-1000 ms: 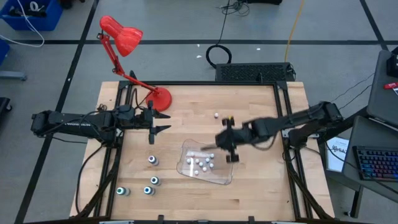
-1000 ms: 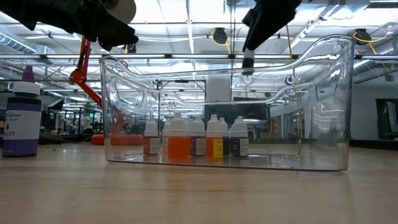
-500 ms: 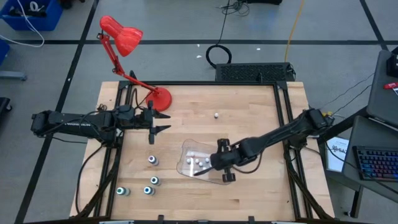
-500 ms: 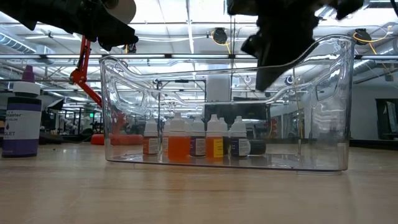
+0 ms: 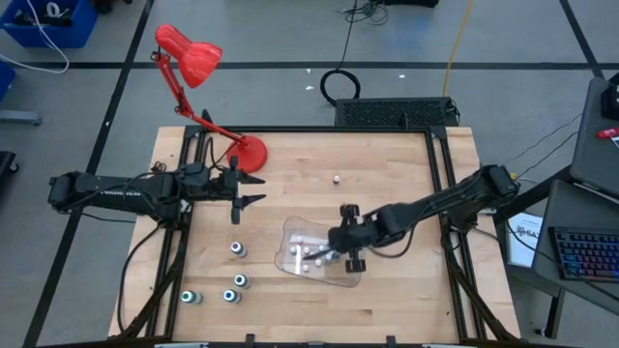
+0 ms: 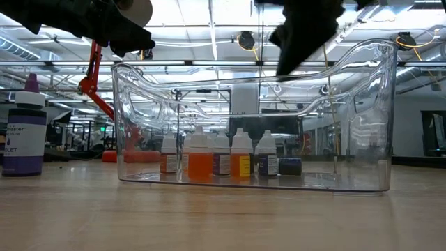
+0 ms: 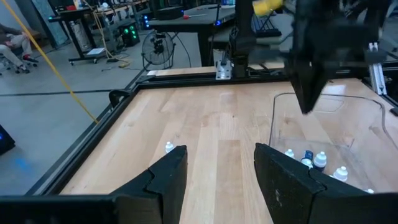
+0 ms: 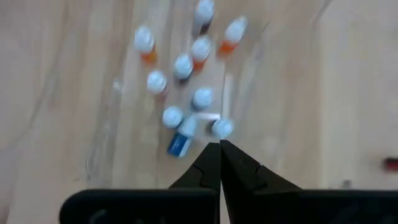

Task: Pick & Place food coloring
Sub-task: Put the red food coloring bottle into the transparent bin

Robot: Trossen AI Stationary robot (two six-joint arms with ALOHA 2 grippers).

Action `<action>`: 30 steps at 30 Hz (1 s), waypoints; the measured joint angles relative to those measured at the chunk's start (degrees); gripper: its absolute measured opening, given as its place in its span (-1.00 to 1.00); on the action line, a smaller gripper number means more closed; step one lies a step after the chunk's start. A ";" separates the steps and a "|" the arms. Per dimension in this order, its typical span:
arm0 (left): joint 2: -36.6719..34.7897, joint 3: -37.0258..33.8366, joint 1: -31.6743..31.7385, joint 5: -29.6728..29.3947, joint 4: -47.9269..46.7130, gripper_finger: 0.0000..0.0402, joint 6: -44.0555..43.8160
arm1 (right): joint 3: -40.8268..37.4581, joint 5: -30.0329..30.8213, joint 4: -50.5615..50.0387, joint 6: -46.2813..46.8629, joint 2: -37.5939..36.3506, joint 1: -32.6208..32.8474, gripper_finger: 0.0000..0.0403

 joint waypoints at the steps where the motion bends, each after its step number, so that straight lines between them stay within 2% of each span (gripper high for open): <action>1: 0.00 0.00 0.00 0.00 -0.04 -0.07 0.02 | 0.00 0.02 0.63 -0.92 -1.08 -0.62 -0.99; 5: 0.02 0.00 0.00 0.00 -0.02 -0.07 0.02 | 0.04 -0.06 2.14 -6.11 -5.02 -5.03 -0.99; 9: 0.00 0.00 -0.01 0.01 -0.04 -0.07 0.02 | 0.09 -2.83 -0.49 -6.64 -6.59 -14.81 -1.00; 12: 0.00 0.00 0.00 0.00 -0.02 -0.07 0.00 | 0.07 -5.86 -2.12 -12.21 -6.09 -22.22 -0.96; 15: 0.00 0.00 -0.02 0.00 -0.04 -0.07 0.00 | 0.07 -6.35 -1.00 -16.65 -5.08 -28.24 -0.79; 18: 0.00 0.00 -0.02 0.00 -0.05 -0.07 0.01 | 0.07 -6.37 1.72 -18.30 -3.51 -33.07 -0.53; 21: 0.00 0.00 0.00 0.02 -0.04 -0.07 0.02 | 0.07 -8.01 3.11 -18.56 -1.11 -35.91 -0.26; 24: 0.00 0.00 0.00 0.00 -0.03 -0.07 0.01 | 0.07 -9.46 2.77 -18.90 2.24 -36.81 -0.09; 30: 0.02 0.00 0.00 0.00 -0.04 -0.07 0.00 | 4.28 -9.13 -1.92 -21.40 10.14 -36.78 -0.04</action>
